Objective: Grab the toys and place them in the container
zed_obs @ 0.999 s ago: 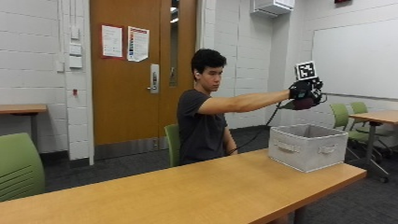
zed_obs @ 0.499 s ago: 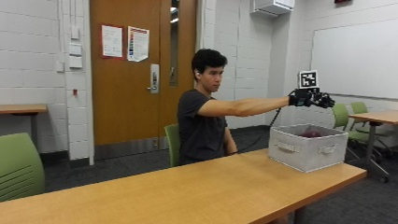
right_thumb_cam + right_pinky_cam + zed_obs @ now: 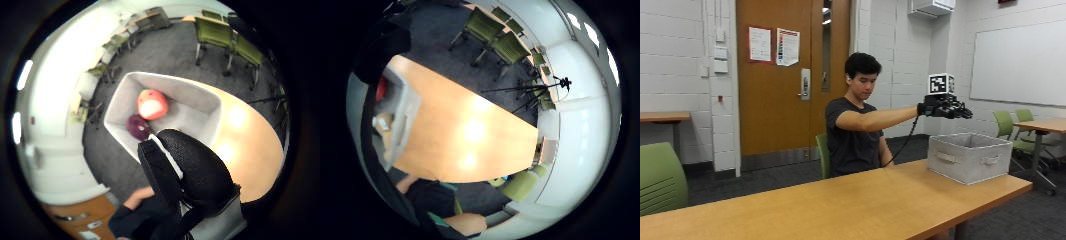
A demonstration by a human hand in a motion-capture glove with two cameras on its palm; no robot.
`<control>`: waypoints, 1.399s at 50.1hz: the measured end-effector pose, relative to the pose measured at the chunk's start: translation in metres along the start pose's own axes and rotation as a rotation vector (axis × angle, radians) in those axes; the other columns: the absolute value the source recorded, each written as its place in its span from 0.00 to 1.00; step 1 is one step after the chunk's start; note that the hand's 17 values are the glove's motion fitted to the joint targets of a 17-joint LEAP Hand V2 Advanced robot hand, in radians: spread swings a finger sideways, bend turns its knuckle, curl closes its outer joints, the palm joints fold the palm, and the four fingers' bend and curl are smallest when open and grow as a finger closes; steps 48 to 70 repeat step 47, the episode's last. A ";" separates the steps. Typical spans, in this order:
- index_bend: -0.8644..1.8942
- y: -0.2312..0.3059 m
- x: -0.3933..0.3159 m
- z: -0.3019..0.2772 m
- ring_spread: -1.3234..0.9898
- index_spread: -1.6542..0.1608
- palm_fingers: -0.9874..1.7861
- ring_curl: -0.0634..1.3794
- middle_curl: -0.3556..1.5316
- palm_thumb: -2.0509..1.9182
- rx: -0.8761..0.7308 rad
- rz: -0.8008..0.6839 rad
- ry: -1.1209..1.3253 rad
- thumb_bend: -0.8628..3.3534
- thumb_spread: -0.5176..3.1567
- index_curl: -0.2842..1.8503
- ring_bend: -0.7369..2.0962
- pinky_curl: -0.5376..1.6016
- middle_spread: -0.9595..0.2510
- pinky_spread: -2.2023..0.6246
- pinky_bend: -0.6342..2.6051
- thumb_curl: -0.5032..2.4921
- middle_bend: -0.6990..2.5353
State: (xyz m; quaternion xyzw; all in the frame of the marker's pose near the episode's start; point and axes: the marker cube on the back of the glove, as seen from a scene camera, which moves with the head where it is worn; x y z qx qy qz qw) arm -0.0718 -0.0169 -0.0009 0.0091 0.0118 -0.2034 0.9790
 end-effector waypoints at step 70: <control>0.36 0.149 0.147 0.077 0.42 0.78 0.40 0.28 0.45 0.50 -0.089 0.438 -0.031 0.19 0.49 0.34 0.51 0.39 0.68 0.71 0.43 0.22 0.33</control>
